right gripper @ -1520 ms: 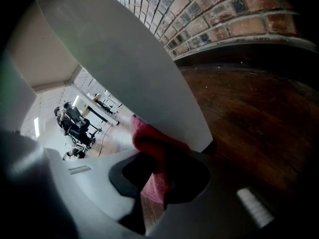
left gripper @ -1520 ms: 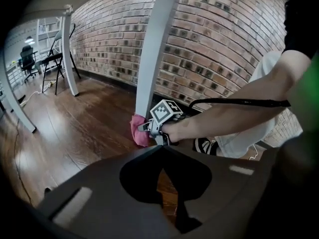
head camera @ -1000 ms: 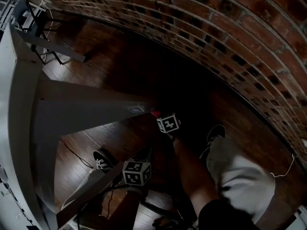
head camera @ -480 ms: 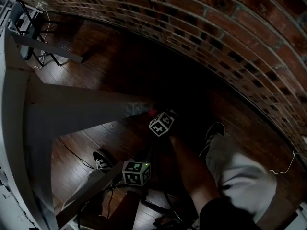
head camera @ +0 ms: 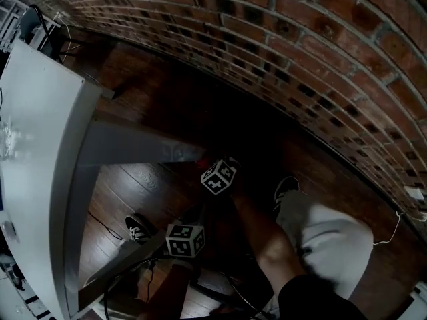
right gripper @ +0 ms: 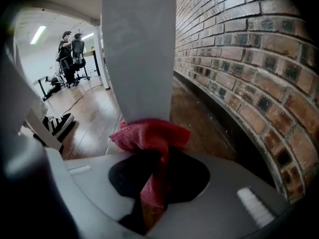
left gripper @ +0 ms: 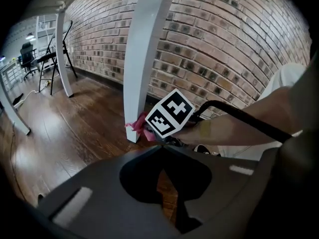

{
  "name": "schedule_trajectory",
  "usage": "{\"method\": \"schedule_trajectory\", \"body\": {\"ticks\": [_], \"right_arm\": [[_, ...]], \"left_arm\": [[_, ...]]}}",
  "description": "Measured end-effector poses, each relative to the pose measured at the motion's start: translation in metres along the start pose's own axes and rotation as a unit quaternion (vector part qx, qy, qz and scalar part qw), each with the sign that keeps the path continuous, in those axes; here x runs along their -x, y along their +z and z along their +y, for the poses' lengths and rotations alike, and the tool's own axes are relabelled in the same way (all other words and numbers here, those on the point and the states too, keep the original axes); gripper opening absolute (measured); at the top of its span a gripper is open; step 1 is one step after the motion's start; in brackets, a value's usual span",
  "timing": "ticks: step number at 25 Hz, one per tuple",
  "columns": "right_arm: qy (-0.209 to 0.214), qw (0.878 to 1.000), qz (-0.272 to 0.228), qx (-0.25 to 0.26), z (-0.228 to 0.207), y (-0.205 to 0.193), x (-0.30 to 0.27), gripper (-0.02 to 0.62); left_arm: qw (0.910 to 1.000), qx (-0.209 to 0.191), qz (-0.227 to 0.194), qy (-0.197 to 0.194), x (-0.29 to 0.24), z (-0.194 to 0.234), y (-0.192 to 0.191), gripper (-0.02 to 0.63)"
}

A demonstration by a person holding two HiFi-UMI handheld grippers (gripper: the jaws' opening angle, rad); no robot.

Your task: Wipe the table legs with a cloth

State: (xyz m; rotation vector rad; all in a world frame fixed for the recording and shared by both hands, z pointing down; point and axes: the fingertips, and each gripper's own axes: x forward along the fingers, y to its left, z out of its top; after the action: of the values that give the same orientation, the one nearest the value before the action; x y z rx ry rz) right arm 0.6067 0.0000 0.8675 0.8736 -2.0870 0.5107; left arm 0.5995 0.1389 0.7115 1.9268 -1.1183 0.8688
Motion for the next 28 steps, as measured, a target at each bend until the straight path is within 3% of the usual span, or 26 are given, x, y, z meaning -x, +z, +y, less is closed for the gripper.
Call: {"method": "schedule_trajectory", "body": {"ticks": [6, 17, 28], "right_arm": [[-0.007, 1.0, -0.026, 0.016, -0.004, 0.036, 0.047, 0.054], [-0.028, 0.995, -0.081, 0.041, -0.002, 0.108, 0.144, 0.055], [-0.05, 0.987, -0.135, 0.072, -0.001, 0.181, 0.238, 0.055]], "left_arm": [[0.9998, -0.014, -0.017, 0.0, 0.025, -0.01, 0.009, 0.0], [0.9961, -0.028, -0.083, 0.01, 0.085, -0.023, 0.037, 0.0], [0.9922, -0.08, -0.096, 0.0, 0.116, -0.041, 0.021, 0.0]]}}
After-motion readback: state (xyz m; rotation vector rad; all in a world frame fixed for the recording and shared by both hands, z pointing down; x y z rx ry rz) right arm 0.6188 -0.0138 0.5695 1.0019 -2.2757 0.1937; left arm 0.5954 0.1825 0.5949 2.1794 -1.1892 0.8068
